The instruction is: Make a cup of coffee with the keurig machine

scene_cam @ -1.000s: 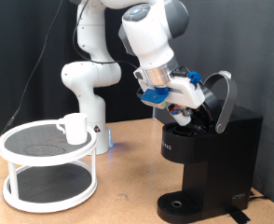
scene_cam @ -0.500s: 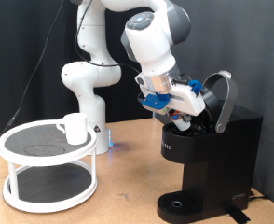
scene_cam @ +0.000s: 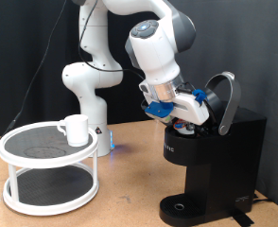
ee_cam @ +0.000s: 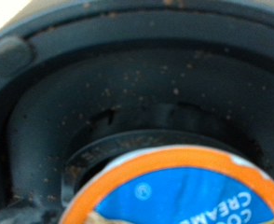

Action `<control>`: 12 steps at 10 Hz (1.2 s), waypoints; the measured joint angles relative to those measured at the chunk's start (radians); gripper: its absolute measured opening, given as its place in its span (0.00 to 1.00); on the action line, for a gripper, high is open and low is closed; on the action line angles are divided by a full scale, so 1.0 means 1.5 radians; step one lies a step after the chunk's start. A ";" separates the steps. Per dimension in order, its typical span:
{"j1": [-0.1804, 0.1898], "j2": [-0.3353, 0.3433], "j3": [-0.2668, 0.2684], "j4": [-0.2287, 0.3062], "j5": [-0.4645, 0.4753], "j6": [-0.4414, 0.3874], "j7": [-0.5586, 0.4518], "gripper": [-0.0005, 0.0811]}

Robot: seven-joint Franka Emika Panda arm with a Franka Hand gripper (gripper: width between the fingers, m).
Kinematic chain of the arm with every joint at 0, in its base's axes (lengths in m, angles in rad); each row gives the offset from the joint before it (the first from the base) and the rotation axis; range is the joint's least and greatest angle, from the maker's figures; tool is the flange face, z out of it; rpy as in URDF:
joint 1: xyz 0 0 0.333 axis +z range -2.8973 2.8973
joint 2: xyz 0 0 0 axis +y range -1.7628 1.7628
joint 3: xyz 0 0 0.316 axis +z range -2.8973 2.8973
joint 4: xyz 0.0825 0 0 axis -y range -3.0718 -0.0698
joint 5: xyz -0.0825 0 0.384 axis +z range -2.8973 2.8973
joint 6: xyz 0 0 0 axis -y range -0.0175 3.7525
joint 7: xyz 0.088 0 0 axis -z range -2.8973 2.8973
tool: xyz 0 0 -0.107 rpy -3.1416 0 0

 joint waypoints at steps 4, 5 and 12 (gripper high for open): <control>0.000 0.006 0.001 -0.001 0.004 0.005 0.000 0.81; -0.001 0.006 0.000 -0.001 0.011 0.006 -0.004 0.89; -0.019 -0.052 -0.015 -0.004 0.016 -0.081 -0.036 0.91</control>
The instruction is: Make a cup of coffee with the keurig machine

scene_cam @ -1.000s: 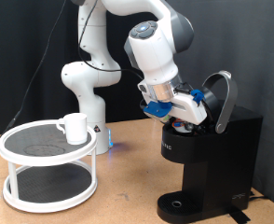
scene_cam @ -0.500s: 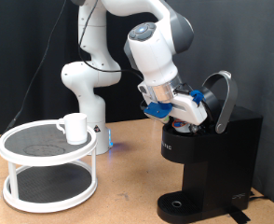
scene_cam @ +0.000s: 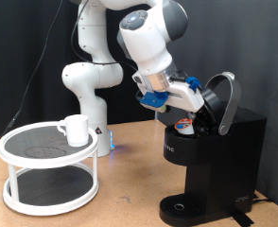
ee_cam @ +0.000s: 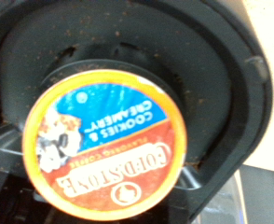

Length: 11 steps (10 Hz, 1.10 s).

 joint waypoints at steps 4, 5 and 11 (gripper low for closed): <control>0.000 0.003 0.004 -0.008 -0.019 -0.013 0.003 0.91; 0.002 0.009 0.009 -0.008 -0.017 -0.015 0.003 0.91; 0.009 0.046 0.039 -0.009 0.020 0.024 -0.002 0.91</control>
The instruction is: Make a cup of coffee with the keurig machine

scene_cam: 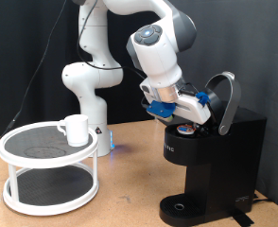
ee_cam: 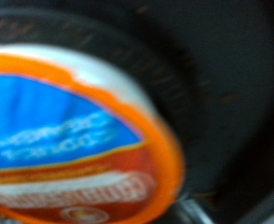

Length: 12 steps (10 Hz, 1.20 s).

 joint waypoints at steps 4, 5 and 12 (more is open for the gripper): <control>0.001 0.011 0.010 -0.002 0.047 0.023 -0.024 0.91; -0.002 0.007 0.007 -0.003 0.048 0.022 -0.024 0.91; -0.048 -0.089 -0.027 -0.057 0.047 0.029 -0.037 0.91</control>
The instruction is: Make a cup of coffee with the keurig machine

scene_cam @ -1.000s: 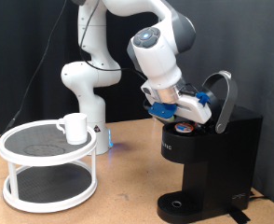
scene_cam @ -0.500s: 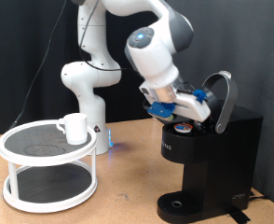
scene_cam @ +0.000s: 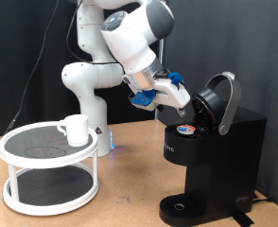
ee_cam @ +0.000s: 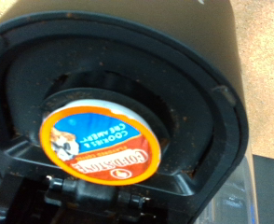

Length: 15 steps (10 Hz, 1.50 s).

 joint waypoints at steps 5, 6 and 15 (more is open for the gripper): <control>-0.010 -0.063 -0.008 -0.018 0.053 0.020 0.007 0.91; -0.014 -0.086 -0.010 -0.022 0.068 0.020 0.012 0.91; -0.026 -0.177 -0.035 -0.008 0.126 -0.075 0.031 0.91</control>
